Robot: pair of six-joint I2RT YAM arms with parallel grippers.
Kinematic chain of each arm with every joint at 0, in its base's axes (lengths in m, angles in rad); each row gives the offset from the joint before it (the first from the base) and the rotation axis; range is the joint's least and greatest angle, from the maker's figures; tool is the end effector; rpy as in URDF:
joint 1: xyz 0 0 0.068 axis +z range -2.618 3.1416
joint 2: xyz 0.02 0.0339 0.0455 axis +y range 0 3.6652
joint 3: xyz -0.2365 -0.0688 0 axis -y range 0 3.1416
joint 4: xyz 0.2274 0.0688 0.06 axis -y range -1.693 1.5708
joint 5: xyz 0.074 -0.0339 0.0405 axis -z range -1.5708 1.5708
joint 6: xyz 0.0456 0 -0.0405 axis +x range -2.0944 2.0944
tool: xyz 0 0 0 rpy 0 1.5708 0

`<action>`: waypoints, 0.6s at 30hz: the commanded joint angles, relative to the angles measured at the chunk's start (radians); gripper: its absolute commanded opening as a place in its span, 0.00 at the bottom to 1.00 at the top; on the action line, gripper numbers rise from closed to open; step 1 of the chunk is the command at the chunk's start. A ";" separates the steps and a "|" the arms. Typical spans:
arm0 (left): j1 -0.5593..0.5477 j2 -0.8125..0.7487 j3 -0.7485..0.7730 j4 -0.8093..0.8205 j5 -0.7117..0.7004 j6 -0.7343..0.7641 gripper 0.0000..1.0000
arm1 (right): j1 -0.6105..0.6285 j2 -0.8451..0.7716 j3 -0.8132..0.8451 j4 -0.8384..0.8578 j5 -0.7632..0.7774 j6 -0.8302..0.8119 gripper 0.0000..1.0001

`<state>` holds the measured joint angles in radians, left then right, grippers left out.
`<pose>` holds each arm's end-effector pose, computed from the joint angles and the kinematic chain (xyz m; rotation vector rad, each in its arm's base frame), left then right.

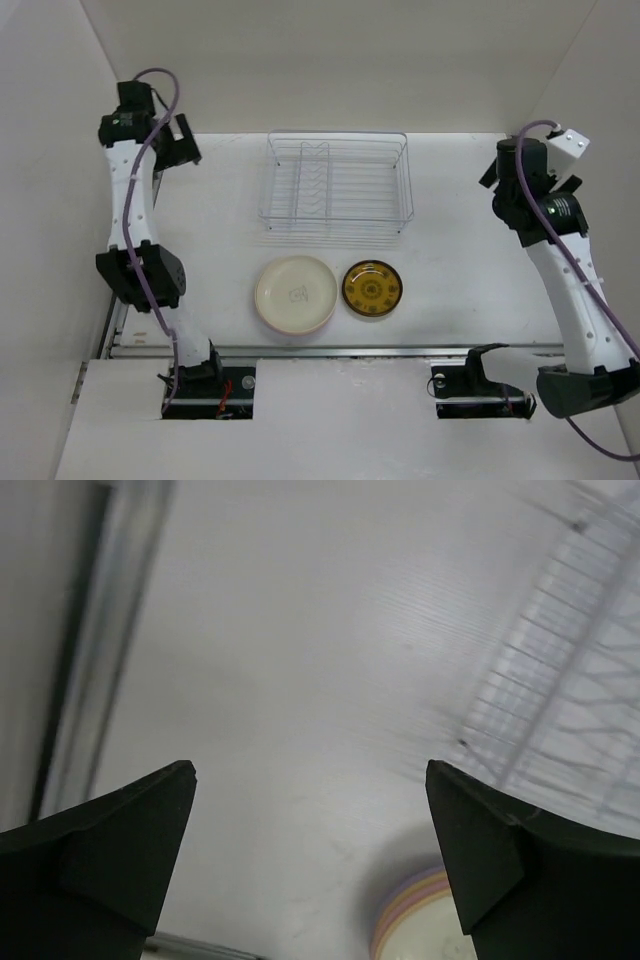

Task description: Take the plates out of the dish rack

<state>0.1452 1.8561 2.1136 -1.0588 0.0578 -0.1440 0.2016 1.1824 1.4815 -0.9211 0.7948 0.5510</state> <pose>0.3708 0.0516 0.3705 -0.3142 2.3505 -0.0680 0.2183 0.0114 0.3950 0.7598 1.8644 -0.3969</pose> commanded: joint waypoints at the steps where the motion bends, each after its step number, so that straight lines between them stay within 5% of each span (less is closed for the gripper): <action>1: 0.096 -0.148 -0.111 -0.004 -0.292 -0.029 1.00 | -0.002 -0.082 -0.018 -0.007 0.190 0.012 1.00; 8: 0.117 -0.285 -0.294 -0.030 -0.435 0.063 1.00 | -0.002 -0.205 -0.075 0.074 0.095 0.003 1.00; 18: 0.117 -0.325 -0.379 -0.072 -0.388 0.081 1.00 | -0.002 -0.247 -0.104 0.102 0.063 0.021 1.00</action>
<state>0.2630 1.5772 1.7439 -1.1118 -0.3149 -0.0826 0.2016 0.9611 1.3838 -0.8795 0.8654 0.5556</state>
